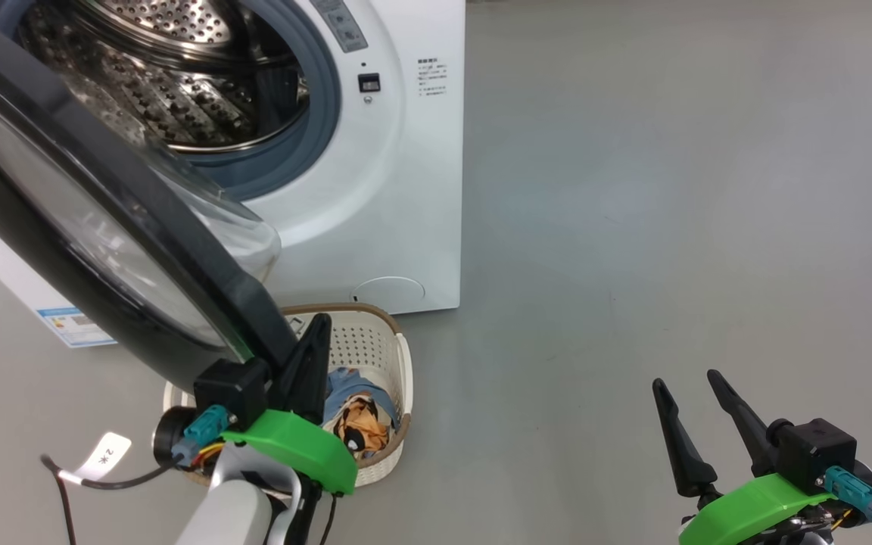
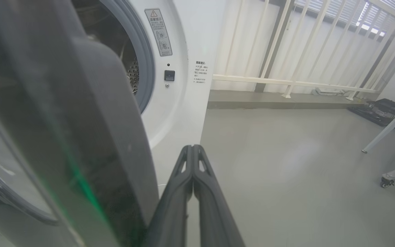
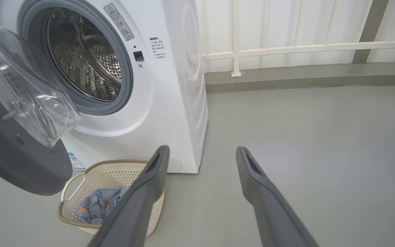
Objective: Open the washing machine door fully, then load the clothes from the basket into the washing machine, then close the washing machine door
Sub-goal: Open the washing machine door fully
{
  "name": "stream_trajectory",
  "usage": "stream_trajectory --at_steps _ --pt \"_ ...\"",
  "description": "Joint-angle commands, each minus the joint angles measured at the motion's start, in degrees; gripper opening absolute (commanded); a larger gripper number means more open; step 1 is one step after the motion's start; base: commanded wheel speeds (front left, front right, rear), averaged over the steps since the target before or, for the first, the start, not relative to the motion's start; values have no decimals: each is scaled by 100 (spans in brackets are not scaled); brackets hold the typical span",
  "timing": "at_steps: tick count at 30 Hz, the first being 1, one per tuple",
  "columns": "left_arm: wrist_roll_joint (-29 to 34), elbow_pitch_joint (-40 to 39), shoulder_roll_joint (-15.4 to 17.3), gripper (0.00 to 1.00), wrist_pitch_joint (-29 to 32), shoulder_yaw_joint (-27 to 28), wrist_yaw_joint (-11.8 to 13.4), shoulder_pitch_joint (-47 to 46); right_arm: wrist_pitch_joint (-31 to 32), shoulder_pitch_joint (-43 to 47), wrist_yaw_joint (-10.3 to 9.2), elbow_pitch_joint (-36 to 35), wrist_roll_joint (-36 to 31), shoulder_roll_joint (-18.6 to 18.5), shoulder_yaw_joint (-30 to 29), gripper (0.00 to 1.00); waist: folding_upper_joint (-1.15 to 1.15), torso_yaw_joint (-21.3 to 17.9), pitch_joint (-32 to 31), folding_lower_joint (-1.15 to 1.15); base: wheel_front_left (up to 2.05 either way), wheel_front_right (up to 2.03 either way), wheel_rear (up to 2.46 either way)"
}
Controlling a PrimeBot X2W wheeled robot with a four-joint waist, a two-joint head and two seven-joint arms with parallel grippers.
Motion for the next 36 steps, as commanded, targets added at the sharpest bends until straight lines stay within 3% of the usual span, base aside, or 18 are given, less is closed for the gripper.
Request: stream_trajectory --at_steps 1,21,36 --pt "-32 -79 106 0 -83 214 2 -254 -2 -186 9 -159 27 -14 147 100 0 33 -12 0 0 0 0" --pt "-116 49 140 0 -167 192 26 -219 46 -129 9 -203 38 -14 185 100 0 477 -47 0 0 0 0" --pt "-175 34 138 0 -191 51 42 -4 126 -54 9 -278 37 -14 344 100 0 1141 -259 0 0 0 0"
